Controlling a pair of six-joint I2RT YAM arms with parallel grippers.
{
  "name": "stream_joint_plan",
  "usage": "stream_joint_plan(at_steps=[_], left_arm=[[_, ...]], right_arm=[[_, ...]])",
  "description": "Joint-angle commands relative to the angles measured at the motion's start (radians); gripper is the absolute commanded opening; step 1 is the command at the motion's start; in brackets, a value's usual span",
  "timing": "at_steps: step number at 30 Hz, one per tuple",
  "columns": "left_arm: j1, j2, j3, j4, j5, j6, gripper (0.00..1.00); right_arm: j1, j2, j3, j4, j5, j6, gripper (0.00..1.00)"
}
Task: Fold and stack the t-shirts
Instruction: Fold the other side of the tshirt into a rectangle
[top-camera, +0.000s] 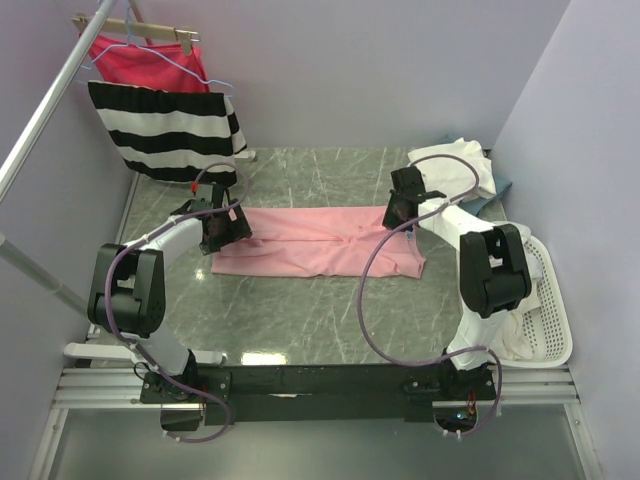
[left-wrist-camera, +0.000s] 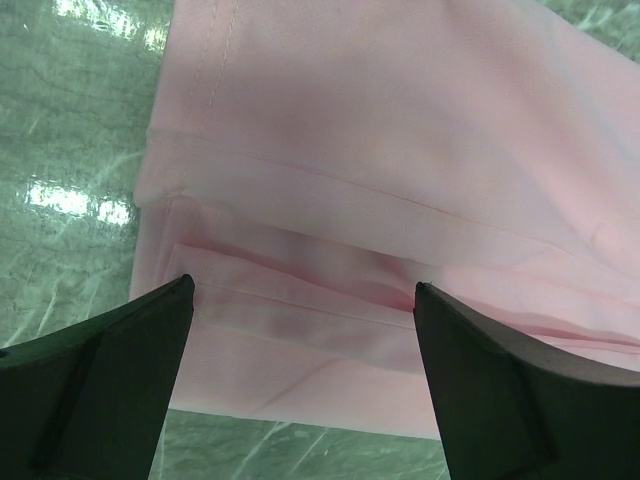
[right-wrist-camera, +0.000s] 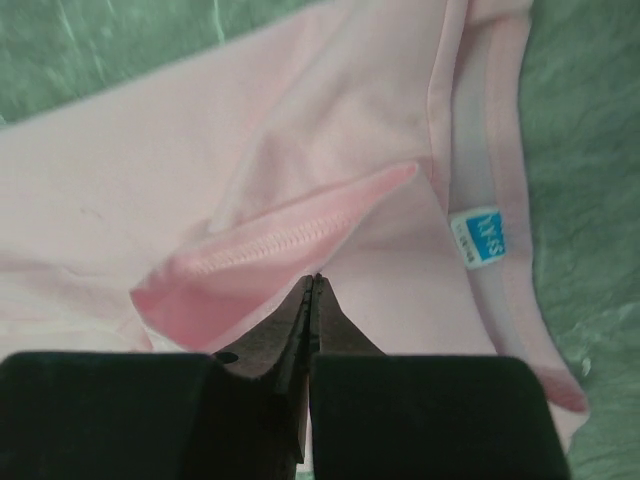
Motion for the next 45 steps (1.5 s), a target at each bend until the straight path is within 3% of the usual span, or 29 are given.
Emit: stream_joint_plan(at_steps=[1,4,7,11,16,25,35,40,45], left_arm=[[0.002,0.001,0.032,-0.003,-0.004,0.016,0.96],[0.002,-0.001,0.031,-0.001,-0.008,0.015,0.96],[0.002,-0.001,0.032,-0.006,-0.005,0.016,0.96],[0.002,-0.025,0.046,-0.020,-0.044,0.024,0.97],[0.002,-0.059,0.069,-0.018,-0.045,0.038,0.99],[0.002,-0.093,-0.003,0.011,0.094,0.027,0.97],[-0.016,-0.240,-0.213,0.089,0.108,-0.031,0.97],[-0.028,-0.280,-0.277,0.121,0.045,-0.059,0.97],[-0.030,-0.303,-0.317,0.141,-0.033,-0.082,0.98]], right_arm=[[-0.029,0.026,0.083,0.034,0.018,-0.026,0.00],[-0.039,0.061,0.123,0.039,0.010,-0.035,0.01],[-0.040,0.106,0.178,0.016,0.021,-0.052,0.26],[-0.043,0.054,0.162,-0.009,0.032,-0.059,0.36],[-0.042,-0.075,0.061,-0.073,-0.077,-0.058,0.37],[-0.036,-0.307,-0.237,-0.070,-0.148,0.016,0.38],[-0.010,-0.411,-0.357,-0.165,0.050,0.093,0.40],[-0.007,-0.427,-0.380,-0.171,0.162,0.109,0.58],[-0.008,-0.398,-0.383,-0.162,0.193,0.116,0.62]])
